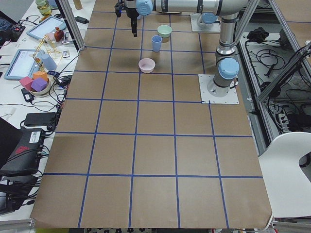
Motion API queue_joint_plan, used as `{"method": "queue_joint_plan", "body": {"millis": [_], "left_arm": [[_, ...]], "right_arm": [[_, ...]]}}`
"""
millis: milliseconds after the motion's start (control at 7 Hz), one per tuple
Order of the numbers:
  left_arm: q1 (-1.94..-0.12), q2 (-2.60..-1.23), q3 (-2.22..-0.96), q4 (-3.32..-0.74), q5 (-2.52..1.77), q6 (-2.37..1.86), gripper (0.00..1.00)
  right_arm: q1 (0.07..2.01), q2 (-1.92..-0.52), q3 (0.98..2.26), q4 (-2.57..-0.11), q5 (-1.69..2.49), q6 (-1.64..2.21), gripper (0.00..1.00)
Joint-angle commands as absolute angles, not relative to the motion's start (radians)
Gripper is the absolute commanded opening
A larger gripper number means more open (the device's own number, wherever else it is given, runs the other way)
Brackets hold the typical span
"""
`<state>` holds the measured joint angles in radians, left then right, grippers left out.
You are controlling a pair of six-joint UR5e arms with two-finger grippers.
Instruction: Stack blue cups with both arms
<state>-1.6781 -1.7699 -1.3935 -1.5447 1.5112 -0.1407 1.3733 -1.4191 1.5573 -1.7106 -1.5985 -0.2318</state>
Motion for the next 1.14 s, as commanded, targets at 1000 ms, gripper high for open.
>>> {"method": "queue_joint_plan", "body": {"millis": [1000], "left_arm": [[-1.658, -1.545, -1.51, -1.537, 1.586, -0.104, 1.0]], "right_arm": [[1.235, -1.126, 1.591, -1.907, -1.591, -0.285, 0.9]]}}
